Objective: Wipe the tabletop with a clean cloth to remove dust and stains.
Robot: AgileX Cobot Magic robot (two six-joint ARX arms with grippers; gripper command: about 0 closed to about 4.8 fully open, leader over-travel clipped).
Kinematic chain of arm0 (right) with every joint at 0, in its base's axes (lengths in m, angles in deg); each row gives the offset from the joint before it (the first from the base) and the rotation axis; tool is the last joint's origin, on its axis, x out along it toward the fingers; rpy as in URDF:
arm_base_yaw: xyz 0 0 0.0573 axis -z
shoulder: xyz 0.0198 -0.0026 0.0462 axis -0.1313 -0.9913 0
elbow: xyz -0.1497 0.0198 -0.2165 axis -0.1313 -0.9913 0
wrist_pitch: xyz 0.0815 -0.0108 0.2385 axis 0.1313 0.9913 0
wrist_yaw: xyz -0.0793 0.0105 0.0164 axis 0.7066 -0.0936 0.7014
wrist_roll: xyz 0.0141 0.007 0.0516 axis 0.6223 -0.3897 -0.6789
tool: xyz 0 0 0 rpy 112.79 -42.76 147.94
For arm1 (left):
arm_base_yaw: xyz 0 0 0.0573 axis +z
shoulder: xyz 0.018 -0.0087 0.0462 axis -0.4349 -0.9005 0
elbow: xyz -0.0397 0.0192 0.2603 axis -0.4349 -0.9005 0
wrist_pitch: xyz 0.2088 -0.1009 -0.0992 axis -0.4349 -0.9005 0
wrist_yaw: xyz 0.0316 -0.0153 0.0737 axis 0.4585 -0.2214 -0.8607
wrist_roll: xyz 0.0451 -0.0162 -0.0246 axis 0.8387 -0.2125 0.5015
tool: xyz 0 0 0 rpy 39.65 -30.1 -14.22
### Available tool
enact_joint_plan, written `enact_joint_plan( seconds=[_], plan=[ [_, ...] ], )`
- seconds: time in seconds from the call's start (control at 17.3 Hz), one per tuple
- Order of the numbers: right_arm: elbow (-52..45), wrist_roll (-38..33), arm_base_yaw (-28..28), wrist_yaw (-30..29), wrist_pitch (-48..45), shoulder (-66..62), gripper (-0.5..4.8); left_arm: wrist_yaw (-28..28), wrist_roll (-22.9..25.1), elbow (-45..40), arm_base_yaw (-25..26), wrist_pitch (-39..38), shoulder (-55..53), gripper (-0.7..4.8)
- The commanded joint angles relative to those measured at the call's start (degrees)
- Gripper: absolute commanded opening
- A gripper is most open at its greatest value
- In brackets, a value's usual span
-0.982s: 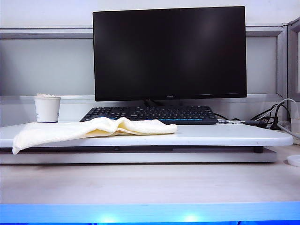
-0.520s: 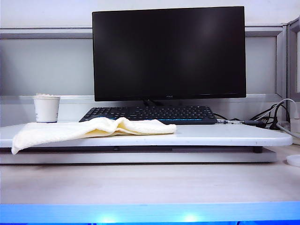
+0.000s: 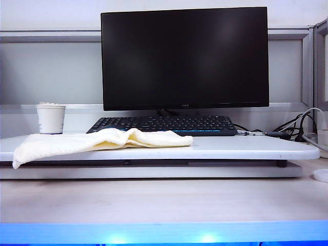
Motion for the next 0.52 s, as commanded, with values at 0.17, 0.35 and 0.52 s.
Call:
enact_joint_plan(
  seconds=[0.17, 0.35, 0.52],
  plan=[
    [0.24, -11.28, -1.64, -5.25, -9.18, 0.22, 2.19, 5.84, 0.00, -0.04, 0.04, -0.61, -0.02, -0.05],
    [0.94, -15.39, -4.52, -6.25, -9.44, 0.00, 2.86, 7.04, -0.02, -0.04, 0.02, -0.55, -0.02, -0.06],
    [5.07, -15.54, -9.66, -5.16, -9.64, -4.31, 3.89, 8.00, -0.26, -0.04, 0.04, -0.46, -0.02, -0.05]
  ],
)
